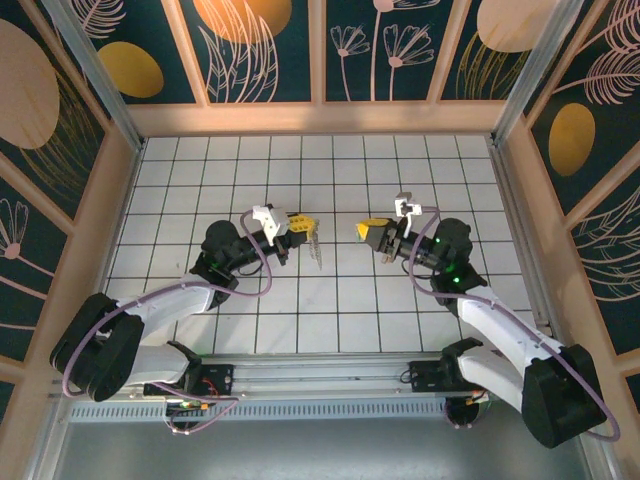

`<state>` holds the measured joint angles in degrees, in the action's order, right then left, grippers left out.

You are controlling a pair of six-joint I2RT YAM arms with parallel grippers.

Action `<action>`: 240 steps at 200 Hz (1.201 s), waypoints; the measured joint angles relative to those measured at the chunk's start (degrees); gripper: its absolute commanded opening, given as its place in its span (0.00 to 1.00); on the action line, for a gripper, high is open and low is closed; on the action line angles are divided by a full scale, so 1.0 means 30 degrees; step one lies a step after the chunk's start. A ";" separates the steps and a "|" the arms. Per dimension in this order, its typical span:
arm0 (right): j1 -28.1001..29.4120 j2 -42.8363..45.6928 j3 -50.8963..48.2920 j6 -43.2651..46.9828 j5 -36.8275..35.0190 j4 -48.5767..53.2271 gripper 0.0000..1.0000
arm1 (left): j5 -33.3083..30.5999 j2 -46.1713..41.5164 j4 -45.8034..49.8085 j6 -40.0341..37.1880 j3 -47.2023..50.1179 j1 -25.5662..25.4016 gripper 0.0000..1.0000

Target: Put the keys on the keyring

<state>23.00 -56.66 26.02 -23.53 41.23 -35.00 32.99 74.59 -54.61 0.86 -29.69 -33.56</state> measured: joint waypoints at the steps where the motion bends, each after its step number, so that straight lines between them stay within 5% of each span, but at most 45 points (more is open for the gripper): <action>1: 0.0015 0.0000 0.0000 0.0007 0.0000 0.0000 0.00 | 0.0000 0.0000 0.0000 0.0000 0.0000 0.0000 0.00; 76: 0.2390 -0.0911 0.0809 0.0714 -0.0605 -0.0138 0.00 | 0.0510 0.0000 0.0211 0.0000 -0.0109 -0.0073 0.00; 240: 0.3905 -0.3220 0.3067 0.1756 -0.0933 -0.0393 0.00 | 0.1078 0.0000 0.0692 0.0000 -0.0379 -0.0109 0.00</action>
<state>34.72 -66.32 35.22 -18.26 38.44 -36.18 36.23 74.59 -52.53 0.86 -30.83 -33.89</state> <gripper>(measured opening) 0.048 0.044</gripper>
